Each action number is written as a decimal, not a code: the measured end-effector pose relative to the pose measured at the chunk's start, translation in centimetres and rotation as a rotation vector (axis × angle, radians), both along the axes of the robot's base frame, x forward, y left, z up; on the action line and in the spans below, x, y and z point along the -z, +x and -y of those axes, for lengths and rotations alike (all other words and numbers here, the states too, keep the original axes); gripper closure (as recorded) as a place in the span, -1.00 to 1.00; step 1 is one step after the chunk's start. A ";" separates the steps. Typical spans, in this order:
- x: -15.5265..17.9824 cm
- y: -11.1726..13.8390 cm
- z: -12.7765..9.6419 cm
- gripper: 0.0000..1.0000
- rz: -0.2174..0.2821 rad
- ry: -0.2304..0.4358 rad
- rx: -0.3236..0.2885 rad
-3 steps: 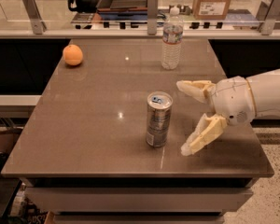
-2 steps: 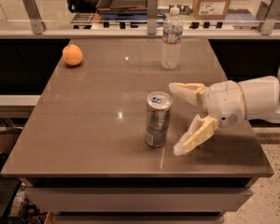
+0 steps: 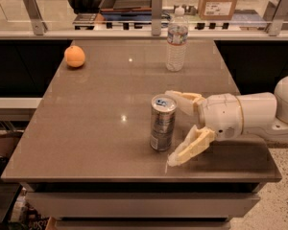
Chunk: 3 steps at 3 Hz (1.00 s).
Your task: Move redbull can near orange
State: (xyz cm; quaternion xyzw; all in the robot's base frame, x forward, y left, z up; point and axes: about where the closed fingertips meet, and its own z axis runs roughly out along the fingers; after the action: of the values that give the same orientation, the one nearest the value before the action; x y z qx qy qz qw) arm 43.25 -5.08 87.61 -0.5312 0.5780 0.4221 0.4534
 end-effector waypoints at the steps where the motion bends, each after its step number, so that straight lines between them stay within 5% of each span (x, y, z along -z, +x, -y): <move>1: -0.3 -0.6 -0.7 -0.66 0.031 0.046 0.001; 3: -0.5 -0.8 -1.1 0.30 0.038 0.046 -0.008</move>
Offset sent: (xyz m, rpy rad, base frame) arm -0.0055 0.0062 0.0025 0.0420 -0.0273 -0.0014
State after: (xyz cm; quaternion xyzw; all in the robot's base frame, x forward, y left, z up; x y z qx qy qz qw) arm 42.49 -3.95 88.09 -0.5308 0.5574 0.4269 0.4746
